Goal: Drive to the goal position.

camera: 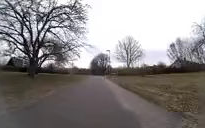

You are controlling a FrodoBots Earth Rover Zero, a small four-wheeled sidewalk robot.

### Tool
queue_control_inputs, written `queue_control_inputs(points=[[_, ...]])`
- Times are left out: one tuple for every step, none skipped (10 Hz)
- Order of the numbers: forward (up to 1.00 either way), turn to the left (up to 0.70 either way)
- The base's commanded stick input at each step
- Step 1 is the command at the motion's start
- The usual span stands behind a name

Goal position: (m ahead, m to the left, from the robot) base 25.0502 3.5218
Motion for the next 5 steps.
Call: queue_control_inputs(points=[[1.0, 0.0], [1.0, 0.0], [1.0, 0.0], [1.0, 0.0], [1.0, 0.0]])
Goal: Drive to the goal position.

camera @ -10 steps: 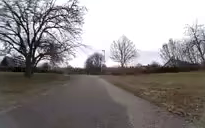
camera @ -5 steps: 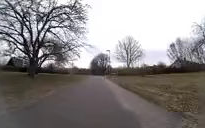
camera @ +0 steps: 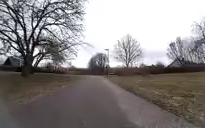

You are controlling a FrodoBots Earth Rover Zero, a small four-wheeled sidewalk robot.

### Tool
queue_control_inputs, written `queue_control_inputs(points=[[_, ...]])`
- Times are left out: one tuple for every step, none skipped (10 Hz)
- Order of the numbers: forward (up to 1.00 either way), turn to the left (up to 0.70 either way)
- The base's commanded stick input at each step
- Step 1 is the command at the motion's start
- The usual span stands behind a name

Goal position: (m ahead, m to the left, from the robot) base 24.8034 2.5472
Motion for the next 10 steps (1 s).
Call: queue_control_inputs(points=[[1.0, 0.04], [1.0, 0.4], [1.0, 0.4], [1.0, 0.4], [1.0, 0.4], [1.0, 0.4], [1.0, 0.4], [1.0, 0.4], [1.0, 0.32], [1.0, 0.06]])
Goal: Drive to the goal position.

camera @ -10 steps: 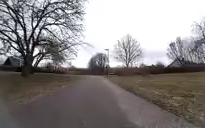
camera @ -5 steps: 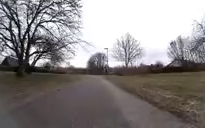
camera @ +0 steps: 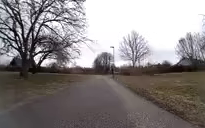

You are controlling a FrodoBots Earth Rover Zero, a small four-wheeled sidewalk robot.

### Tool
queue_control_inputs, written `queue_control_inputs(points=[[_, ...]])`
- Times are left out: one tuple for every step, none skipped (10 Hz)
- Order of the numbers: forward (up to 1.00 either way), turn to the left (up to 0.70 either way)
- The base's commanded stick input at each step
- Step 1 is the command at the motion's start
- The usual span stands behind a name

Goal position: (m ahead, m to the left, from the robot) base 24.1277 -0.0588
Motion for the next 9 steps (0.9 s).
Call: queue_control_inputs(points=[[1.0, 0.0], [1.0, 0.0], [1.0, 0.0], [1.0, 0.0], [1.0, 0.0], [1.0, 0.0], [1.0, 0.0], [1.0, 0.0], [1.0, 0.0]])
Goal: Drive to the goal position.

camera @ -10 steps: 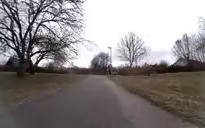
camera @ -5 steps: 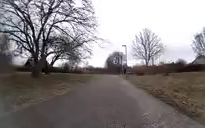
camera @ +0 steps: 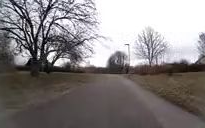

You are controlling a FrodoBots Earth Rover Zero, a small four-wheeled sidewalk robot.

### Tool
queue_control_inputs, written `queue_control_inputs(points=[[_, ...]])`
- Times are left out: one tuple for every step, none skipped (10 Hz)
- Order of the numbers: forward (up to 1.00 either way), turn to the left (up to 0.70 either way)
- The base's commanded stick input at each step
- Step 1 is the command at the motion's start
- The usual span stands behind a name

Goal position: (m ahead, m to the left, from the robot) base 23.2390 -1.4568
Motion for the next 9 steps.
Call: queue_control_inputs(points=[[1.0, 0.0], [1.0, 0.0], [1.0, 0.0], [1.0, 0.0], [1.0, 0.0], [1.0, 0.0], [1.0, 0.0], [1.0, 0.0], [1.0, 0.0]])
